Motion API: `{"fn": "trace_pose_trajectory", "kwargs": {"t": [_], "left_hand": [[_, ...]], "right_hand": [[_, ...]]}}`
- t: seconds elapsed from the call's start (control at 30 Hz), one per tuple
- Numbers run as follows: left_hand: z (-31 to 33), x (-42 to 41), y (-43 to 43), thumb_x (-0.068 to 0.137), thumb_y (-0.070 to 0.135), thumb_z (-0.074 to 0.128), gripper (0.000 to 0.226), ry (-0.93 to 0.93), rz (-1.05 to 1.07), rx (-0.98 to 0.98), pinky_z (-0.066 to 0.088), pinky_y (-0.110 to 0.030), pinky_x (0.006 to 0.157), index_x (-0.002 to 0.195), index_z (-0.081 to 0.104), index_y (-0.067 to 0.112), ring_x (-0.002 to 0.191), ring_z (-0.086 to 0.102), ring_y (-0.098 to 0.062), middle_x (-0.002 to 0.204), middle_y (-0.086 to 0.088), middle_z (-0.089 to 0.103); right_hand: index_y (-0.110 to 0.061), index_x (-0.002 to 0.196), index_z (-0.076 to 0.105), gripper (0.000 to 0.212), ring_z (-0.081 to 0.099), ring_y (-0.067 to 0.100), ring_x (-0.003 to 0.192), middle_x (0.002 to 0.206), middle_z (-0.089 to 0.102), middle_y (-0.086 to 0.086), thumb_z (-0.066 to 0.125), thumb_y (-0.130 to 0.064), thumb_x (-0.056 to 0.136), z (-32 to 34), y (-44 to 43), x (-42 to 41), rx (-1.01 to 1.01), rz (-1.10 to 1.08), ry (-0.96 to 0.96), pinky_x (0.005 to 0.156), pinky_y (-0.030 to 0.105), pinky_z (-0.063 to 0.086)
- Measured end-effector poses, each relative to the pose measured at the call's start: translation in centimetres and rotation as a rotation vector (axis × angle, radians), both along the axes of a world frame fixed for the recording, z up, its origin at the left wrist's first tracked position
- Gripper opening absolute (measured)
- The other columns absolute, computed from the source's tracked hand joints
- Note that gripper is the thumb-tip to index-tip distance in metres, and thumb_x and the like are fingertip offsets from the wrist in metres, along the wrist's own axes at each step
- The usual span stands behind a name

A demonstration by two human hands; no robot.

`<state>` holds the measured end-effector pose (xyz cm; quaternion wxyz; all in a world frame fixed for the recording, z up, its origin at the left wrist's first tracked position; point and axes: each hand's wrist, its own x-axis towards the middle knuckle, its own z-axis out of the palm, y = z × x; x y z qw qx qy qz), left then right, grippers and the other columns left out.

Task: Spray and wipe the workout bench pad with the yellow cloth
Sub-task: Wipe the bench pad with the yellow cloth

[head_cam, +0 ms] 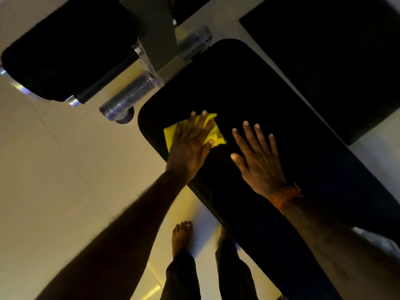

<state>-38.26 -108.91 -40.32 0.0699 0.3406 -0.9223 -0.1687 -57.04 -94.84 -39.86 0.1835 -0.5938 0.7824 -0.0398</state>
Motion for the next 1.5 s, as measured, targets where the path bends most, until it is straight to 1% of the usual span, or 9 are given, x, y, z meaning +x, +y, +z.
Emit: {"fn": "trace_pose_trajectory", "kwargs": {"t": [0.2,0.37,0.5,0.7,0.87,1.07,1.23,1.37,1.5], "left_hand": [[-0.4,0.3,3.9,0.107,0.037,0.037,0.054,-0.042,-0.331,-0.075,0.023,-0.051,0.123,0.158,0.033,0.019,0.156,0.017,-0.029,0.167,-0.006,0.024],[0.0,-1.0,3.8,0.108,0.036,0.033,0.053,-0.049,-0.153,-0.048,0.021,-0.054,0.123,0.158,0.032,0.017,0.156,0.017,-0.033,0.167,-0.01,0.023],[-0.4,1.3,7.3,0.108,0.036,0.037,0.054,-0.087,-0.448,-0.136,0.026,-0.054,0.121,0.158,0.033,0.018,0.154,0.022,-0.033,0.166,-0.008,0.026],[-0.3,-0.6,6.1,0.109,0.033,0.035,0.053,-0.085,-0.237,-0.138,0.023,-0.055,0.121,0.159,0.03,0.017,0.155,0.018,-0.034,0.168,-0.008,0.022],[-0.8,2.3,11.5,0.107,0.036,0.04,0.055,-0.091,-0.515,-0.133,0.025,-0.053,0.122,0.159,0.029,0.019,0.156,0.018,-0.032,0.168,-0.007,0.022],[-0.4,1.3,13.1,0.108,0.032,0.04,0.053,-0.043,-0.122,-0.039,0.022,-0.054,0.121,0.158,0.032,0.016,0.156,0.015,-0.034,0.167,-0.009,0.023],[-0.8,2.8,17.4,0.106,0.031,0.049,0.053,-0.044,-0.315,-0.123,0.028,-0.055,0.12,0.156,0.037,0.017,0.153,0.024,-0.036,0.165,-0.011,0.029],[-0.7,1.3,16.3,0.108,0.031,0.042,0.052,-0.025,-0.184,-0.095,0.025,-0.053,0.121,0.157,0.034,0.015,0.154,0.021,-0.035,0.166,-0.011,0.027],[-1.1,2.2,23.7,0.107,0.035,0.041,0.054,-0.045,-0.478,-0.098,0.024,-0.055,0.122,0.157,0.034,0.018,0.154,0.021,-0.036,0.166,-0.009,0.027]], "right_hand": [[-0.033,0.164,0.008,0.063,-0.004,0.021,0.16,0.173,-0.001,-0.002,0.018,-0.056,0.105,-0.2,4.1,1.3,0.0,-0.145,0.013,0.127,0.058,0.009],[-0.032,0.164,0.01,0.063,-0.003,0.022,0.16,0.173,0.001,-0.003,0.02,-0.055,0.106,-0.1,7.4,2.5,0.01,-0.245,0.01,0.127,0.058,0.008],[-0.032,0.164,0.011,0.063,-0.004,0.022,0.16,0.173,0.001,-0.002,0.016,-0.057,0.106,0.0,9.8,3.4,0.014,-0.301,0.015,0.127,0.059,0.007],[-0.032,0.163,0.012,0.064,-0.001,0.023,0.16,0.173,0.004,-0.003,0.014,-0.059,0.105,0.3,12.6,4.4,0.011,-0.371,0.005,0.126,0.061,0.009],[-0.032,0.163,0.012,0.064,-0.001,0.024,0.16,0.173,0.004,-0.003,0.016,-0.058,0.105,0.3,15.8,5.5,0.0,-0.434,-0.001,0.126,0.06,0.01],[-0.03,0.163,0.015,0.063,0.003,0.026,0.16,0.173,0.007,0.0,0.019,-0.056,0.106,0.1,18.5,6.1,-0.013,-0.409,-0.004,0.126,0.06,0.011],[-0.03,0.163,0.017,0.064,0.004,0.026,0.16,0.173,0.007,0.001,0.02,-0.056,0.105,0.3,21.3,5.8,-0.019,-0.421,-0.019,0.126,0.061,0.01],[-0.03,0.163,0.016,0.062,0.002,0.024,0.16,0.173,0.006,-0.001,0.023,-0.054,0.106,-0.1,24.3,6.1,-0.032,-0.439,-0.023,0.125,0.062,0.01],[-0.03,0.163,0.016,0.064,0.0,0.023,0.16,0.173,0.005,-0.002,0.021,-0.055,0.105,-0.1,26.8,6.9,-0.043,-0.511,-0.054,0.126,0.061,0.009]]}}
